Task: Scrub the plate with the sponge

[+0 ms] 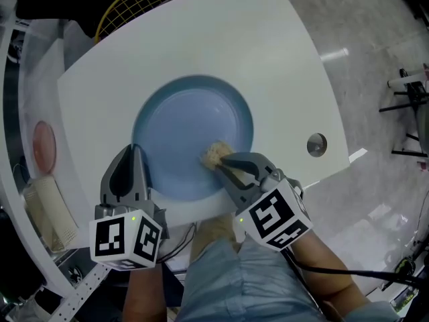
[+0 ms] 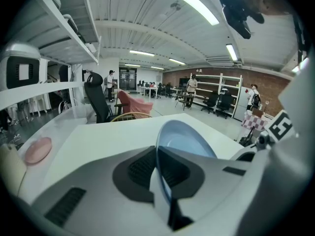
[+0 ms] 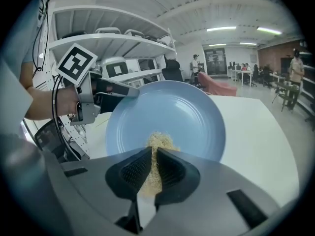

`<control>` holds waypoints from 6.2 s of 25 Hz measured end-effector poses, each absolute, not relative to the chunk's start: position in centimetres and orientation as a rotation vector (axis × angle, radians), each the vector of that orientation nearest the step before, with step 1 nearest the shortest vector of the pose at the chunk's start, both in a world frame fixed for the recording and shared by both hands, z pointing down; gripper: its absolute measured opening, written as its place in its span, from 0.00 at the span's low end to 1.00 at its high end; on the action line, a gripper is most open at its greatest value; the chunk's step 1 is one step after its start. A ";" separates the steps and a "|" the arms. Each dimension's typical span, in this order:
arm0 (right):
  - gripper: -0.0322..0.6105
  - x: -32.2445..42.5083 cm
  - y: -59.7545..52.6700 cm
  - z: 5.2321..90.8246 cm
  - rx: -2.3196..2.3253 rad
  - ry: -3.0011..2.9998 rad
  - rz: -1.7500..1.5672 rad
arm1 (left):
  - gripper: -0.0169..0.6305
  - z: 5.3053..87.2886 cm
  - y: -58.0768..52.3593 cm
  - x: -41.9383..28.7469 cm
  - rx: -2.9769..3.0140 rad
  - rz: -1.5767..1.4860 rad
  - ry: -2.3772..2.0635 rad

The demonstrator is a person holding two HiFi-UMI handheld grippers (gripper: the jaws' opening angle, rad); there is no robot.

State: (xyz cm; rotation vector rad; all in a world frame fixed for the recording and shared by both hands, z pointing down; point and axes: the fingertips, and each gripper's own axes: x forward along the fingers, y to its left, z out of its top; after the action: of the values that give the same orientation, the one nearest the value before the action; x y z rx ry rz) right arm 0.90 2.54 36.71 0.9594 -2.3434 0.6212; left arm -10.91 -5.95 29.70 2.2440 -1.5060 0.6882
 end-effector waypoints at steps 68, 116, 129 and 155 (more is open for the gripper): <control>0.11 -0.7 -13.9 32.3 1.193 -2.288 0.224 | 0.06 30.7 -9.5 -10.6 2.205 0.642 -1.417; 0.11 -5.5 1.4 33.9 0.834 -2.511 0.361 | 0.06 30.8 -7.7 -11.5 2.203 0.630 -1.468; 0.11 -0.2 1.8 36.2 1.020 -2.375 0.449 | 0.06 30.3 -7.2 -11.3 2.234 0.662 -1.466; 0.11 5.8 -6.5 35.8 1.325 -2.223 0.478 | 0.06 30.1 -7.5 -10.0 2.257 0.648 -1.423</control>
State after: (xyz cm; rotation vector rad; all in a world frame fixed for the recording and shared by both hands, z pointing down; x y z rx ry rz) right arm 5.78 -6.54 35.76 1.3252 -2.2230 0.4776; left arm -9.99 -7.47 30.06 2.2567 -1.4226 0.6476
